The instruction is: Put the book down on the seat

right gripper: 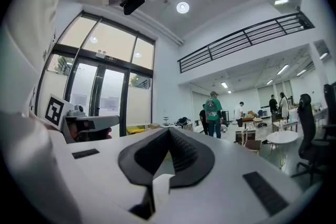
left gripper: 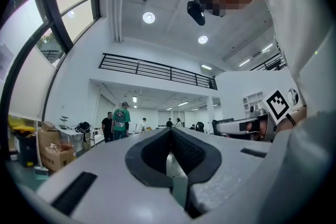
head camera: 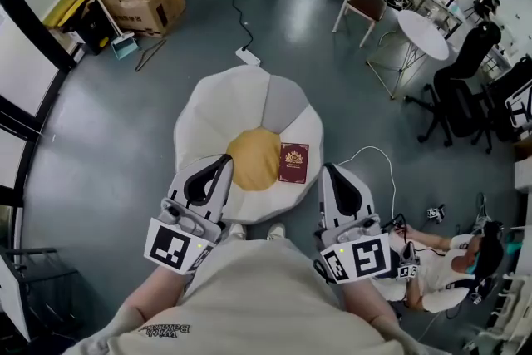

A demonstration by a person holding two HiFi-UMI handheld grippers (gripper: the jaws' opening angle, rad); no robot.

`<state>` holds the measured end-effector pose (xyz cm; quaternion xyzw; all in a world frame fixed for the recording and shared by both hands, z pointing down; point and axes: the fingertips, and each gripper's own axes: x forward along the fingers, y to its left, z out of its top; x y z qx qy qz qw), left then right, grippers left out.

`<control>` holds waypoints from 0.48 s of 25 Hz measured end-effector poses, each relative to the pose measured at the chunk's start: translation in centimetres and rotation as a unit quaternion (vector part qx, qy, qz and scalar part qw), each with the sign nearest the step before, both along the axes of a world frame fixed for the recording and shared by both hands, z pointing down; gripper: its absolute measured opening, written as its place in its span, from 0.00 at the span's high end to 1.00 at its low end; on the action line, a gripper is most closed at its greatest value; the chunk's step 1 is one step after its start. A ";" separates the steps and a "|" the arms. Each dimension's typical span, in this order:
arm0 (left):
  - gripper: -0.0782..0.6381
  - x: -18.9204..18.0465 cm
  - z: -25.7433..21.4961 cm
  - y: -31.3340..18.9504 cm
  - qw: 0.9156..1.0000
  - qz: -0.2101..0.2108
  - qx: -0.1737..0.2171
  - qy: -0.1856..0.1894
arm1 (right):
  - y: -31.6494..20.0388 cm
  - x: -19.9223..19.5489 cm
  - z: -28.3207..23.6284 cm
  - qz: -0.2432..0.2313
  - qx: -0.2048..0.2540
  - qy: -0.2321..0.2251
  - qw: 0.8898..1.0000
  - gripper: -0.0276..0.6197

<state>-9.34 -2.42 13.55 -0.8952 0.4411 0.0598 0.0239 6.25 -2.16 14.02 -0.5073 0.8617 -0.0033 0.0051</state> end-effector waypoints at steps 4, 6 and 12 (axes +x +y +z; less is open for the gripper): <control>0.89 -0.1 -0.1 -0.4 1.000 -0.006 -0.007 0.006 | -0.4 -0.1 -0.5 0.009 0.015 0.014 1.000 0.96; 0.88 -0.2 0.2 -0.6 1.000 -0.011 -0.016 0.005 | -0.6 -0.4 -0.7 0.009 0.022 0.019 1.000 0.96; 0.88 -0.6 0.3 -0.8 1.000 -0.012 -0.023 -0.001 | -0.7 -1.3 -1.0 0.006 0.028 0.025 0.999 0.96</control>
